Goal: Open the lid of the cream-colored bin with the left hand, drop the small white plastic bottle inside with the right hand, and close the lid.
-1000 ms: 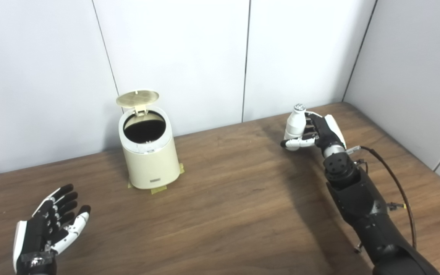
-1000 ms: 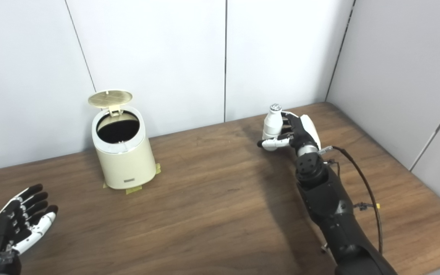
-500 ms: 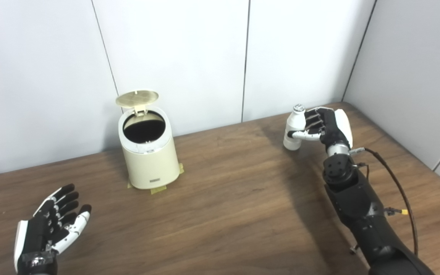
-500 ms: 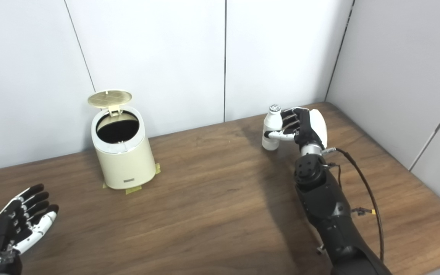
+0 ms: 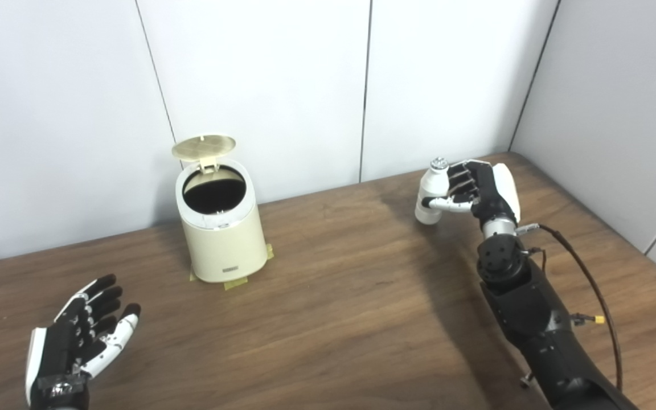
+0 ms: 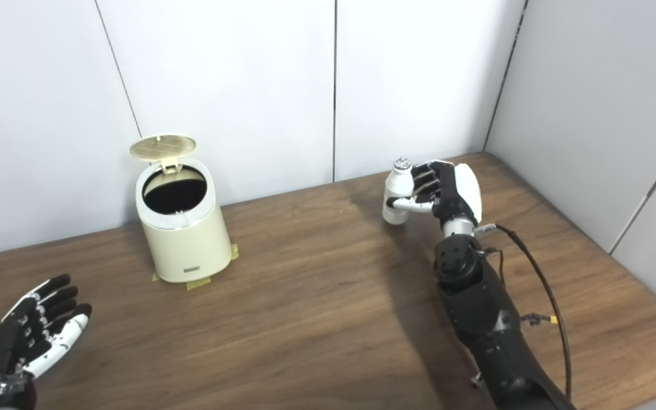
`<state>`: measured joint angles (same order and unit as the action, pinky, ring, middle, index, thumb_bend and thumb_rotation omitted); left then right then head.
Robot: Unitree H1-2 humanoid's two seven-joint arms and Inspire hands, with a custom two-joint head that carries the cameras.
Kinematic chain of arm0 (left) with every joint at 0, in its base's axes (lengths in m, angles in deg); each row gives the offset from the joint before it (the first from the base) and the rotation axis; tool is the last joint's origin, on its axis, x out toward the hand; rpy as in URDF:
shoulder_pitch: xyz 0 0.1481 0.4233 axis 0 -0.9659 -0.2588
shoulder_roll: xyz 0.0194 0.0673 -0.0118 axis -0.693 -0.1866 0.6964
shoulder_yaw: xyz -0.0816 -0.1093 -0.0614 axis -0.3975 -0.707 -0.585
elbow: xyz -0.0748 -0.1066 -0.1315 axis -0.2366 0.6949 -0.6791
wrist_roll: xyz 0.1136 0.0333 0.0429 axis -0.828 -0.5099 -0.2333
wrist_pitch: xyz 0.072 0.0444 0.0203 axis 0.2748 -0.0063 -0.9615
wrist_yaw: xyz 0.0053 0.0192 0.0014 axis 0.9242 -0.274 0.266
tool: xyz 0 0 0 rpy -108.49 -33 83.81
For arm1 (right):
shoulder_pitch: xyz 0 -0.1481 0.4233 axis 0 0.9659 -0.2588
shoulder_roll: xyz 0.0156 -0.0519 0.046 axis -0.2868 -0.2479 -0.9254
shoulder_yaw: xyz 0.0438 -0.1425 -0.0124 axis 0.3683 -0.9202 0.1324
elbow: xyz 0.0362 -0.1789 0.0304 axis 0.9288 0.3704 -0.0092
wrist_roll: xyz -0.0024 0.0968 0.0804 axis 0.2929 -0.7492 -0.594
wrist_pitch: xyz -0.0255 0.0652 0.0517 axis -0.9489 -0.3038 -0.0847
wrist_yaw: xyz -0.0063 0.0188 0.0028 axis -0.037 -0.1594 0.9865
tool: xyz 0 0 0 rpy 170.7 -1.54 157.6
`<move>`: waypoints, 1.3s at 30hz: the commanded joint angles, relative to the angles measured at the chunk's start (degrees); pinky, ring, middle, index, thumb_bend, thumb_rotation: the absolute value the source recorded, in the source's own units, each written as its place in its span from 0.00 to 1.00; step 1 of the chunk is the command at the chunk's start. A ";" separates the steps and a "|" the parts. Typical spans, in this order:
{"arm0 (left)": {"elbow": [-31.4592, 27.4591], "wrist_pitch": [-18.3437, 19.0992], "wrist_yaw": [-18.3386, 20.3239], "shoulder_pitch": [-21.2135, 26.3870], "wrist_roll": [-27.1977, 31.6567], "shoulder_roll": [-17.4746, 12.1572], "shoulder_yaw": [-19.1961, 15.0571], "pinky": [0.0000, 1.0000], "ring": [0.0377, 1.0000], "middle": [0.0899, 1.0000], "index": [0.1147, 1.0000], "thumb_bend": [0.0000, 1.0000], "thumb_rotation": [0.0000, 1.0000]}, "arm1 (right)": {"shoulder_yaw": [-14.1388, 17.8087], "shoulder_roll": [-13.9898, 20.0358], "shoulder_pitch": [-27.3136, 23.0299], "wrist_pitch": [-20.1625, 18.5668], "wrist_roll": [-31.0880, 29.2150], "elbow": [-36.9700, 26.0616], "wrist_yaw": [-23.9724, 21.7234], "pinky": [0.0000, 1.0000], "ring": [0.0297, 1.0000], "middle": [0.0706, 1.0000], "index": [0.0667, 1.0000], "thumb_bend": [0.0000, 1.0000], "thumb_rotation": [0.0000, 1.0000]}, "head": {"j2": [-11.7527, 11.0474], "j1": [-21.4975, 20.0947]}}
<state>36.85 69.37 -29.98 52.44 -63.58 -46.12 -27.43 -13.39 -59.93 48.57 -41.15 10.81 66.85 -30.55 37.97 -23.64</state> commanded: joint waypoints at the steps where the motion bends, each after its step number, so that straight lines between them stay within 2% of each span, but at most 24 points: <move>1: -0.82 -0.60 -0.57 2.23 -0.42 0.04 0.04 0.80 0.80 0.78 0.81 0.46 0.12 | 0.37 1.03 -2.50 2.47 0.26 -1.78 0.41 0.41 0.42 0.44 0.47 0.52 0.00 | -0.10 0.25; 8: -0.44 -1.55 -0.63 2.15 -0.50 -0.02 0.25 0.78 0.80 0.78 0.81 0.45 0.13 | 0.85 0.22 -2.25 4.59 -0.36 -4.70 0.94 0.44 0.44 0.46 0.45 0.52 0.00 | -0.40 1.59; 14: -0.38 -1.25 -0.90 1.92 -1.11 0.10 0.67 0.82 0.81 0.78 0.81 0.46 0.13 | -0.08 -1.55 -1.85 2.23 1.09 -13.05 -0.28 0.43 0.43 0.46 0.45 0.52 0.00 | -0.72 3.63; 18: -0.32 -1.51 -1.26 1.57 -0.85 0.82 0.72 0.79 0.80 0.78 0.81 0.47 0.13 | -2.40 -2.49 -2.74 4.27 2.98 -16.94 -0.68 0.39 0.42 0.46 0.46 0.52 0.00 | -0.78 4.95; 23: -0.48 -1.31 -1.63 1.34 -1.64 1.66 1.22 0.76 0.79 0.78 0.82 0.47 0.15 | -4.56 -3.74 -3.46 4.25 4.60 -21.30 -1.87 0.41 0.43 0.46 0.45 0.52 0.00 | -0.84 7.71; 26: -0.08 -1.80 -1.88 1.27 -2.15 1.95 1.70 0.75 0.79 0.78 0.82 0.47 0.14 | -5.97 -4.07 -3.84 4.59 5.28 -23.78 -3.52 0.46 0.45 0.45 0.44 0.52 0.00 | -0.98 9.65; 27: 0.17 -2.35 -1.89 1.20 -2.40 1.85 2.02 0.75 0.78 0.78 0.82 0.47 0.14 | -6.43 -4.70 -4.11 3.54 5.09 -25.51 -4.57 0.46 0.46 0.45 0.44 0.52 0.00 | -1.00 10.95; 29: 0.59 -3.20 -1.91 1.05 -2.86 1.77 2.53 0.73 0.78 0.77 0.82 0.48 0.18 | -6.98 -6.03 -4.59 1.21 4.76 -28.49 -6.43 0.42 0.43 0.45 0.46 0.52 0.00 | -1.02 12.32; 33: 1.20 -4.10 -2.53 0.73 -3.28 2.20 3.15 0.73 0.77 0.76 0.80 0.51 0.23 | -9.48 -8.92 -6.47 -1.08 6.95 -32.78 -8.65 0.37 0.41 0.44 0.47 0.52 0.00 | -1.03 14.11; 39: 1.22 -4.05 -3.02 0.45 -3.53 3.29 3.61 0.75 0.78 0.77 0.81 0.53 0.28 | -12.31 -12.69 -8.41 -0.83 8.39 -34.00 -11.01 0.36 0.40 0.44 0.47 0.52 0.00 | -1.22 15.70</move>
<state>38.90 67.27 -32.23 51.45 -66.35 -43.08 -24.08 -25.76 -72.48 42.92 -43.33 18.46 34.48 -41.50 36.74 -8.35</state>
